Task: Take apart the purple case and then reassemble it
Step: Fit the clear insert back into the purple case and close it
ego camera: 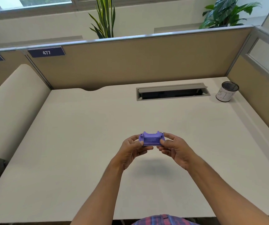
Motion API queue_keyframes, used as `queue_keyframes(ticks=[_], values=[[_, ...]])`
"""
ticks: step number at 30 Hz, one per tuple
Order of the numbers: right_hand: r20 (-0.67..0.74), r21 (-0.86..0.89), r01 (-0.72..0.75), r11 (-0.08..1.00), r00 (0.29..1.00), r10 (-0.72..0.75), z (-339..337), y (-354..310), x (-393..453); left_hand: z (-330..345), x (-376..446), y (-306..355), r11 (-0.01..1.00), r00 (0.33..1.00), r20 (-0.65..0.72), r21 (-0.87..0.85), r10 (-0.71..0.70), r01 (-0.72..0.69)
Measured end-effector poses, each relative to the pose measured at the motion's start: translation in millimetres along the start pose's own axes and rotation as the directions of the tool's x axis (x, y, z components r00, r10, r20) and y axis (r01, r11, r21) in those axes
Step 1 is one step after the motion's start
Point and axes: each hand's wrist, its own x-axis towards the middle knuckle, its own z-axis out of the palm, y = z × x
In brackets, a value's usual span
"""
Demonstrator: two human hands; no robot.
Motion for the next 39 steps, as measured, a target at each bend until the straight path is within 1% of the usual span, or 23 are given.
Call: queue_keyframes(ticks=[2, 4, 7, 10, 13, 15, 17, 19, 21, 25, 28, 31, 33, 34, 36, 38, 39], values=[[0.044, -0.078, 0.043, 0.996, 0.998, -0.04, -3, 0, -1, 2, -1, 3, 0.995, 1.0, -0.006, 0.093, 0.023, -0.022], [0.072, -0.152, 0.064, 0.986, 0.996, -0.053, -4, 0, -2, 3, -2, 5, 0.989, 0.999, -0.025, 0.144, 0.034, -0.03], [0.051, -0.233, 0.1, 0.967, 0.995, -0.09, -4, 3, -3, 4, -4, 5, 0.967, 0.995, -0.059, 0.245, 0.082, -0.066], [0.059, -0.345, 0.137, 0.928, 0.99, -0.124, -3, 3, -3, 7, -4, 4, 0.923, 0.984, -0.088, 0.369, 0.155, -0.112], [0.045, -0.498, 0.131, 0.857, 0.991, -0.126, -2, -3, -1, 10, -2, 1, 0.871, 0.975, -0.12, 0.479, 0.184, -0.105], [-0.002, -0.522, 0.144, 0.841, 0.985, -0.17, 2, -11, 2, 9, -1, -1, 0.83, 0.975, -0.124, 0.55, 0.184, -0.087], [0.014, -0.542, 0.191, 0.819, 0.976, -0.218, 8, -18, 5, 10, -1, -4, 0.796, 0.98, -0.094, 0.599, 0.176, -0.086], [0.088, -0.638, 0.23, 0.735, 0.97, -0.227, 15, -23, 7, 11, -1, -6, 0.773, 0.984, -0.058, 0.626, 0.17, -0.096], [0.126, -0.719, 0.237, 0.653, 0.969, -0.213, 20, -25, 9, 12, 0, -6, 0.757, 0.986, -0.044, 0.647, 0.163, -0.097], [0.189, -0.755, 0.296, 0.584, 0.953, -0.238, 22, -30, 9, 9, -1, -4, 0.717, 0.986, -0.022, 0.689, 0.165, -0.104], [0.228, -0.787, 0.371, 0.492, 0.917, -0.327, 24, -27, 7, 12, -2, -1, 0.679, 0.983, -0.016, 0.725, 0.184, -0.115], [0.25, -0.81, 0.429, 0.399, 0.869, -0.427, 27, -23, 5, 17, -4, 1, 0.665, 0.979, -0.016, 0.736, 0.202, -0.125], [0.249, -0.817, 0.447, 0.365, 0.844, -0.476, 29, -21, 4, 18, -5, 2, 0.661, 0.976, -0.018, 0.738, 0.216, -0.133], [0.238, -0.815, 0.446, 0.37, 0.84, -0.488, 30, -20, 4, 19, -5, 2, 0.66, 0.974, -0.022, 0.739, 0.225, -0.135], [0.204, -0.797, 0.427, 0.427, 0.856, -0.475, 29, -19, 4, 18, -5, 2, 0.665, 0.969, -0.039, 0.734, 0.243, -0.137], [0.179, -0.766, 0.382, 0.517, 0.899, -0.399, 26, -20, 5, 17, -6, 1, 0.686, 0.968, -0.047, 0.714, 0.247, -0.14], [0.165, -0.736, 0.348, 0.58, 0.924, -0.345, 23, -20, 6, 17, -7, 0, 0.708, 0.968, -0.049, 0.691, 0.244, -0.144]])
